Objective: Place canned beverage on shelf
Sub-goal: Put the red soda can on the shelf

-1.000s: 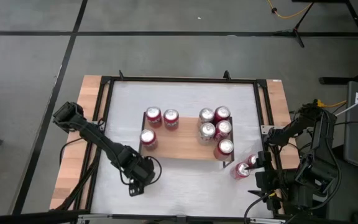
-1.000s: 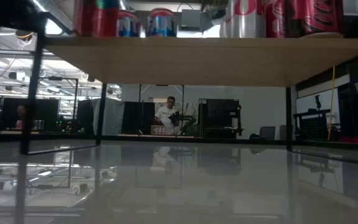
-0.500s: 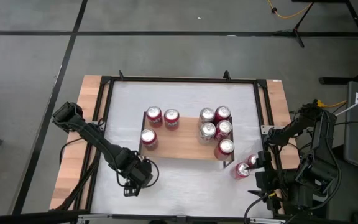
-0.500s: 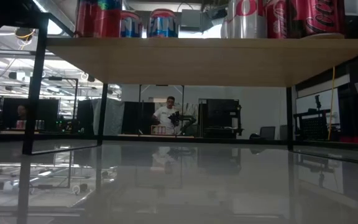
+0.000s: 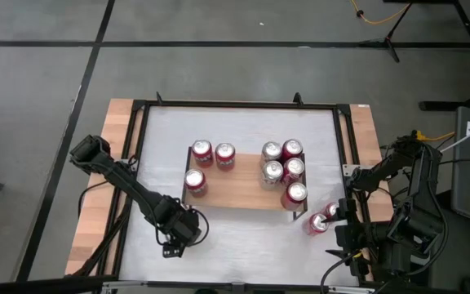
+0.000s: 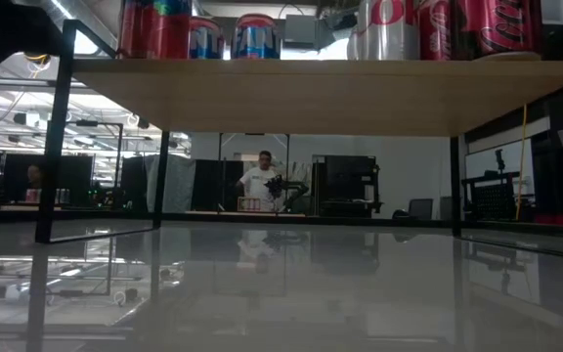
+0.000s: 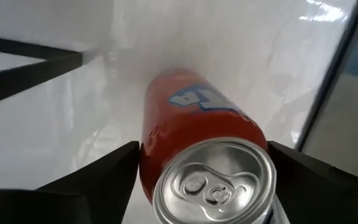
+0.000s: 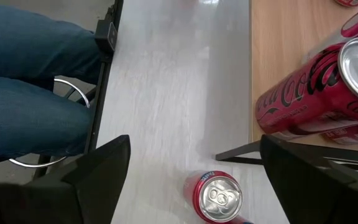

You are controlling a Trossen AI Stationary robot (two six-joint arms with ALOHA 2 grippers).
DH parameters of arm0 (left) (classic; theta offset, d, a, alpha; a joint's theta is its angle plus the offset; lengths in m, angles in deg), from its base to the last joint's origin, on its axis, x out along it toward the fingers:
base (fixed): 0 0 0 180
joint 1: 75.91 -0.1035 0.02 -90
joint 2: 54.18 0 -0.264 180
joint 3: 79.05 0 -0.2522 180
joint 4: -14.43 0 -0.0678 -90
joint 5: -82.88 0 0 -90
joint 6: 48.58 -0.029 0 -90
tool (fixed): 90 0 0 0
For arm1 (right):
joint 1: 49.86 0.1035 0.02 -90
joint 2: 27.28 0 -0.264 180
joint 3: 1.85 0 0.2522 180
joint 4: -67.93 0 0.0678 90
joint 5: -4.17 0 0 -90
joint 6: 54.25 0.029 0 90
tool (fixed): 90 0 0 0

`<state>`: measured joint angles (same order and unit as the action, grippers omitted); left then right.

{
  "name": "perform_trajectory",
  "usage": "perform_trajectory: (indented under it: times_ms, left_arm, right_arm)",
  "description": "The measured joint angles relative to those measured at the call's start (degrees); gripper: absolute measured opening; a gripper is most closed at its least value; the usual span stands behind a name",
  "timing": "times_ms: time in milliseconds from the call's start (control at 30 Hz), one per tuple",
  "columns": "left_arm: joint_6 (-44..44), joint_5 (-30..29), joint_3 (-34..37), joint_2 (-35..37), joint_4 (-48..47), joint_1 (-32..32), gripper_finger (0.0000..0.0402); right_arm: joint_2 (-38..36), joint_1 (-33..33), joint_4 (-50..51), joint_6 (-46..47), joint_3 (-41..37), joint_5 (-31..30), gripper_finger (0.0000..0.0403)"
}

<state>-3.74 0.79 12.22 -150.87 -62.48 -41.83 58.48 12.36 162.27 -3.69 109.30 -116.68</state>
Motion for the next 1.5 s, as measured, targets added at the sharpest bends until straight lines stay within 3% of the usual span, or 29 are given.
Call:
perform_trajectory:
  times_ms: [300,1133,1500]
  left_arm:
    - [3.29,0.0,0.01,0.0,-0.03,0.2,0.037]
    - [38.78,0.24,-0.21,0.32,-0.28,-0.1,0.0375]
    - [40.33,-0.15,-0.23,0.35,0.85,1.13,0.0375]
  right_arm:
    - [0.0,0.01,0.0,0.03,0.0,0.0,0.0347]
    - [0.0,-0.01,0.0,0.01,0.0,0.0,0.0347]
    - [0.0,0.0,0.0,0.01,0.01,0.0,0.0347]
